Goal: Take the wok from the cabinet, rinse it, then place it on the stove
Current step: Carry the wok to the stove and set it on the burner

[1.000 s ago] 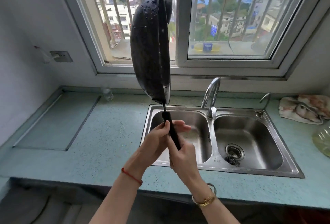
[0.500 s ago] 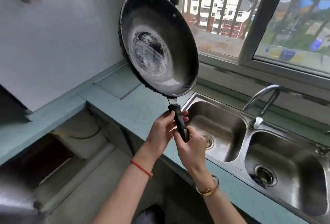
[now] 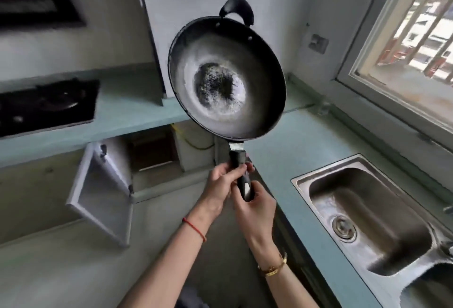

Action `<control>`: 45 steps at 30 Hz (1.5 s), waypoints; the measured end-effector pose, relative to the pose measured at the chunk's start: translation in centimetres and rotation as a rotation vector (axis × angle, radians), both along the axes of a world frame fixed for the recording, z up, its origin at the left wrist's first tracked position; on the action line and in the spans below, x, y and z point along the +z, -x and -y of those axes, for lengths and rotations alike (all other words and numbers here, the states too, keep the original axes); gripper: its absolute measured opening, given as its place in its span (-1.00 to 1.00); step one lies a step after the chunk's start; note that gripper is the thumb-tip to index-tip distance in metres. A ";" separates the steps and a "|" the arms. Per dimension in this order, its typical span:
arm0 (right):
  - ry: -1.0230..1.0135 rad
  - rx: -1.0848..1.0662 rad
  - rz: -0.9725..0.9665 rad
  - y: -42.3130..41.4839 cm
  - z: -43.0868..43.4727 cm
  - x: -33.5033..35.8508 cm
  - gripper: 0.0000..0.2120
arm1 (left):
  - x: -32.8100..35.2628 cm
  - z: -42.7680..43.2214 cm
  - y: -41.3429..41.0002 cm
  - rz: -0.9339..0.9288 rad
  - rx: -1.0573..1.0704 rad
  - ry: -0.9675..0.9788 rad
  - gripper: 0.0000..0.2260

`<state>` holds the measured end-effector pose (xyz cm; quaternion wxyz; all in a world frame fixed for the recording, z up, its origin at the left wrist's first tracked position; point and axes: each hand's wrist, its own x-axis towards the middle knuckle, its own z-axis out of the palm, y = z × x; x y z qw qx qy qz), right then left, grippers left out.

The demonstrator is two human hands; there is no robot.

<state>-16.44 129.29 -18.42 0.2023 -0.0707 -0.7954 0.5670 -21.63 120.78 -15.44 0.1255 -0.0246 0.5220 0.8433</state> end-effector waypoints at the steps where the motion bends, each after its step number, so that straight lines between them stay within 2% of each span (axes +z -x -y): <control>1: 0.001 0.046 0.007 0.0 0.8 0.1 -0.72 | 0.0 1.2 -0.3 -0.014 0.022 0.001 -0.77; 6: 0.086 0.288 0.130 -0.6 6.4 1.0 -0.69 | -0.5 8.3 -2.2 -0.059 0.142 -0.047 -0.70; 11: 0.260 0.617 0.276 -2.4 14.9 1.9 -0.78 | -0.6 17.4 -6.1 -0.072 0.260 -0.078 -0.72; 14: 0.286 0.792 0.307 -4.7 20.7 2.3 -0.83 | -0.4 23.3 -9.3 -0.064 0.331 -0.058 -0.73; 18: 0.337 0.920 0.328 -7.9 27.8 2.5 -0.82 | -0.1 30.7 -13.2 -0.039 0.362 -0.035 -0.74; 24: 0.365 0.988 0.346 -12.3 37.4 2.3 -0.75 | -0.3 40.2 -18.2 0.010 0.422 -0.053 -0.70; 32: 0.330 0.993 0.375 -15.3 46.0 1.9 -0.82 | -0.7 48.5 -21.6 0.061 0.473 -0.064 -0.73; 38: 0.306 0.972 0.367 -13.0 50.8 1.3 -0.79 | -1.2 52.8 -19.5 0.073 0.487 -0.063 -0.69; 45: 0.280 0.932 0.380 -5.5 57.6 0.3 -0.76 | -1.9 59.4 -11.9 0.126 0.497 -0.095 -0.69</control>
